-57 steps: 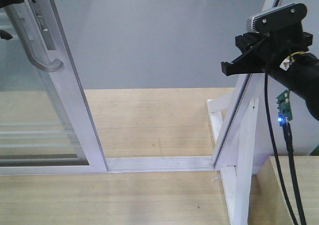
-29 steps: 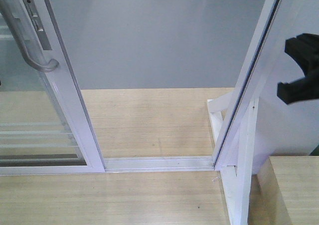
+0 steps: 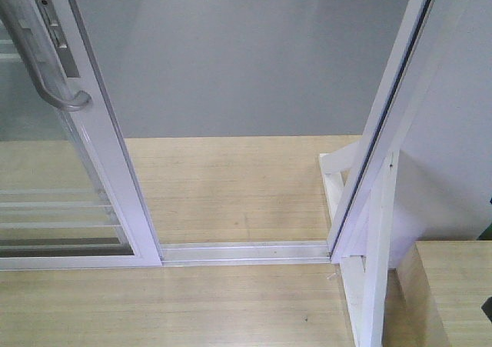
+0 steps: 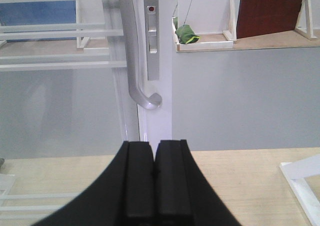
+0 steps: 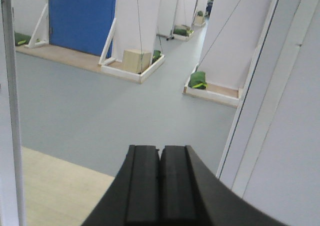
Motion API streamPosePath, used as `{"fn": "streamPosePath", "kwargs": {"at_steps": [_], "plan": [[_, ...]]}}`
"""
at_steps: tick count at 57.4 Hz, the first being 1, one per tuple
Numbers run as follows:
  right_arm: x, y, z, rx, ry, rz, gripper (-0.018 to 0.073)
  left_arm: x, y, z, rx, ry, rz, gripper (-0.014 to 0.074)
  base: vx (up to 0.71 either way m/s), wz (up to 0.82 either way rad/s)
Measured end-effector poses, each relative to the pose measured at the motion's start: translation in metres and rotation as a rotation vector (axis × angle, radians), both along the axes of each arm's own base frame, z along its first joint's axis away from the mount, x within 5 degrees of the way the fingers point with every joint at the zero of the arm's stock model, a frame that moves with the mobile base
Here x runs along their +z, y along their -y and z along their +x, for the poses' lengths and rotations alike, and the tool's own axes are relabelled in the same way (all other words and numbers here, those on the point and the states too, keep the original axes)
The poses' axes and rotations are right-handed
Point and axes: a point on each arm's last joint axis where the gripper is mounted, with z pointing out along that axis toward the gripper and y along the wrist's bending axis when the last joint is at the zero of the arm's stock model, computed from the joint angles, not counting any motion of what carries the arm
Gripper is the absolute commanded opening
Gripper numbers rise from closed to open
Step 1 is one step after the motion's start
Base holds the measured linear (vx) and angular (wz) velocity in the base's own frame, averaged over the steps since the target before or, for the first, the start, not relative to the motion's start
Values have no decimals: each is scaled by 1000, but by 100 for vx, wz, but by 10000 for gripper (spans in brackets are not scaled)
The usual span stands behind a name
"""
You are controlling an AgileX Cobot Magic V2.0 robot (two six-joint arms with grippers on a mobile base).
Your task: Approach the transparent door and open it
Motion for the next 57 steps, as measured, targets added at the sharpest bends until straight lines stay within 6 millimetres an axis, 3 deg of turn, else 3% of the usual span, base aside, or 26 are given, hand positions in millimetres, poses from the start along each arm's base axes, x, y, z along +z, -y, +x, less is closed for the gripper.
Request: {"fn": "streamPosePath", "kwargs": {"at_steps": [12, 52, 57], "plan": [[5, 0, 0, -4, 84, 20, -4, -2, 0, -2, -1, 12, -9, -6, 0, 0], [5, 0, 0, -4, 81, 20, -4, -4, 0, -6, 1, 13, -1, -6, 0, 0], [5, 0, 0, -4, 81, 20, -4, -13, -1, -11, 5, 26, 17, -6, 0, 0]]}}
